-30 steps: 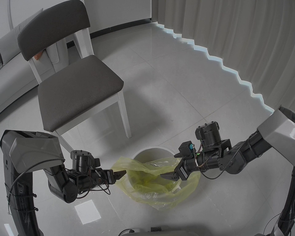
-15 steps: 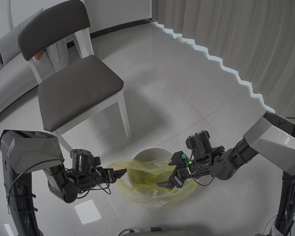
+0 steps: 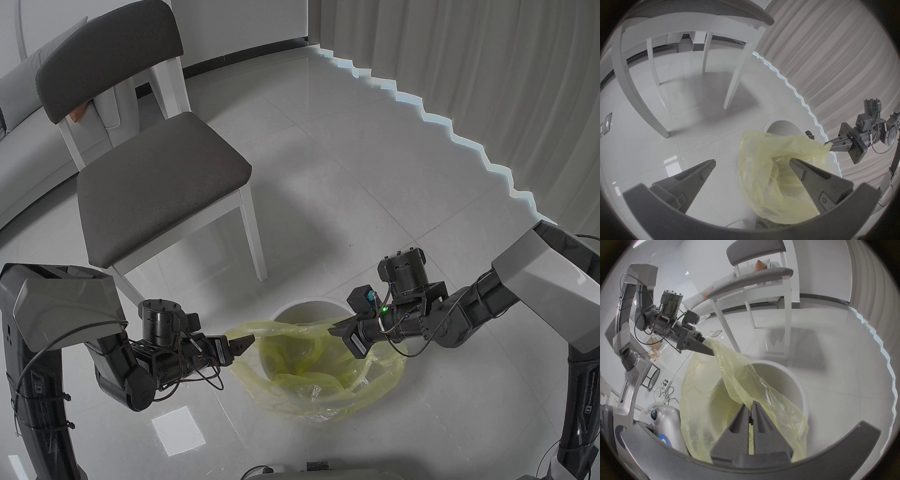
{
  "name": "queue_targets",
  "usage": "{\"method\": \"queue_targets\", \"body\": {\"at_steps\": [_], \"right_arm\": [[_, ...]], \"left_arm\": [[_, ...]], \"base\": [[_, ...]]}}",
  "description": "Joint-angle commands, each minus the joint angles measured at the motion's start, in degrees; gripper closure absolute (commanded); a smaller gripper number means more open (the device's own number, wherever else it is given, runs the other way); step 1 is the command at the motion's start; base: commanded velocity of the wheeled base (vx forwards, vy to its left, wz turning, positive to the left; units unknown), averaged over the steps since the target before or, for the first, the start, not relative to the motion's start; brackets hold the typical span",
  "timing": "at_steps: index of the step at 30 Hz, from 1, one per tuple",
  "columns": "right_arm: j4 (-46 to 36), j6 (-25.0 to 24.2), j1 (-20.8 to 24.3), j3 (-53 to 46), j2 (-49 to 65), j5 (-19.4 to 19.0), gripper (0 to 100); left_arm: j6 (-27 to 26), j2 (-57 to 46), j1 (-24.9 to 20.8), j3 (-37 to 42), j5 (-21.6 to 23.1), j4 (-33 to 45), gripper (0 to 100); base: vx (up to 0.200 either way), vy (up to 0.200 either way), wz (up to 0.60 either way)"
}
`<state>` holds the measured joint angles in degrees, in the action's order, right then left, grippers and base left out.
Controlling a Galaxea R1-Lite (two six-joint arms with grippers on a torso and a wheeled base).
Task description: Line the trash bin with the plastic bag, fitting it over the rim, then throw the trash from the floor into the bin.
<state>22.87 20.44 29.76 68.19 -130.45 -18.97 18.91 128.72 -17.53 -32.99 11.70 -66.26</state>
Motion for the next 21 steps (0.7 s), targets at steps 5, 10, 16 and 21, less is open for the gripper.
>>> {"method": "queue_targets", "body": {"at_steps": [5,10,16,21], "right_arm": [[-3.01,-0.05,-1.19,5.19,2.13,-0.02,100],[-3.53,-0.05,-2.07,6.69,3.36,-0.02,100],[-7.66,0.03,-3.92,13.37,-0.51,-0.02,100],[-8.1,-0.05,-4.36,19.34,-6.66,-0.02,100]], "left_arm": [[0.43,-3.39,1.36,-0.41,-0.1,-0.28,0],[0.43,-4.09,1.62,-0.32,-0.1,-0.28,0],[0.52,-3.21,1.36,-1.38,-0.28,-0.28,0],[0.43,-2.07,1.53,-2.7,-0.89,-0.01,0]], "base": [[0.0,0.0,0.0],[0.0,0.0,0.0],[0.0,0.0,0.0],[0.0,0.0,0.0]]}}
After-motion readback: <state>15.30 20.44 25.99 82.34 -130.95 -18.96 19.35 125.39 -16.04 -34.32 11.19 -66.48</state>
